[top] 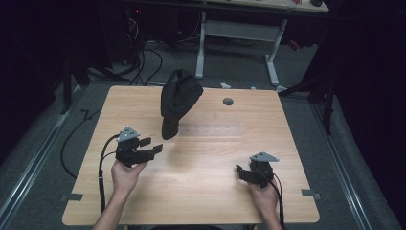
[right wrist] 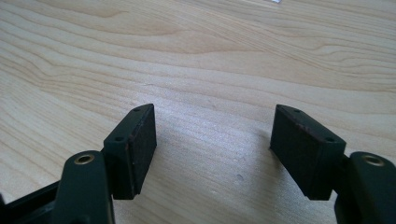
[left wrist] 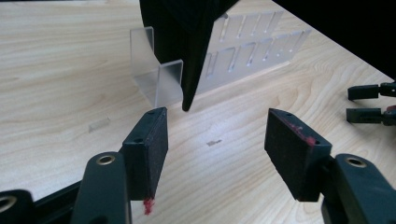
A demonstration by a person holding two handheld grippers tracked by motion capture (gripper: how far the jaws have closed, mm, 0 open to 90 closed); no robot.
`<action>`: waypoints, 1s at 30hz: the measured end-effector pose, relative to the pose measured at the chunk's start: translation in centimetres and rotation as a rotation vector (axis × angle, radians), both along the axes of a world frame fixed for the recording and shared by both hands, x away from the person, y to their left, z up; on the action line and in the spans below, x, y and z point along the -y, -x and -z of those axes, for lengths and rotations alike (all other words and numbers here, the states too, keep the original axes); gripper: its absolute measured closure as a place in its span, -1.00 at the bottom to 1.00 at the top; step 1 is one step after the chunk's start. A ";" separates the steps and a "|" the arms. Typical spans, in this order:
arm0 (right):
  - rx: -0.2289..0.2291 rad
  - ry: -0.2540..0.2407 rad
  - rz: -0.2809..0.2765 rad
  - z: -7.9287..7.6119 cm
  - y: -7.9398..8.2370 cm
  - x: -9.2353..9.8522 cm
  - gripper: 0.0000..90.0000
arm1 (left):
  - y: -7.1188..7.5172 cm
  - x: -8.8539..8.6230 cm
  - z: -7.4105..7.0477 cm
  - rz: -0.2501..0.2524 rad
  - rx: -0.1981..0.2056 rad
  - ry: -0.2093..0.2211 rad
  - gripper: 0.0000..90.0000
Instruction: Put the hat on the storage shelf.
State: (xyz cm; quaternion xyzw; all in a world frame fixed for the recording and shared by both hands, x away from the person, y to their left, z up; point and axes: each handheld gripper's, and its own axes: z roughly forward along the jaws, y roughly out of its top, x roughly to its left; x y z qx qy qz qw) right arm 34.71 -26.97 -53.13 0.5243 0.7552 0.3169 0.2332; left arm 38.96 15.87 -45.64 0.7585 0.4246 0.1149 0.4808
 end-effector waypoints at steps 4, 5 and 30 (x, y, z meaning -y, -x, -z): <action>0.000 0.000 -0.001 0.0 0.0 0.0 -0.30 | 0.5 -0.1 0.5 0.002 -0.010 0.001 -0.13; 0.000 0.001 0.000 0.0 0.0 0.0 -0.30 | 0.6 -0.1 0.7 0.002 -0.013 0.002 -0.13; 0.000 0.001 0.000 0.0 0.0 0.0 -0.30 | 2.4 1.3 5.9 -0.032 -0.069 -0.154 -0.20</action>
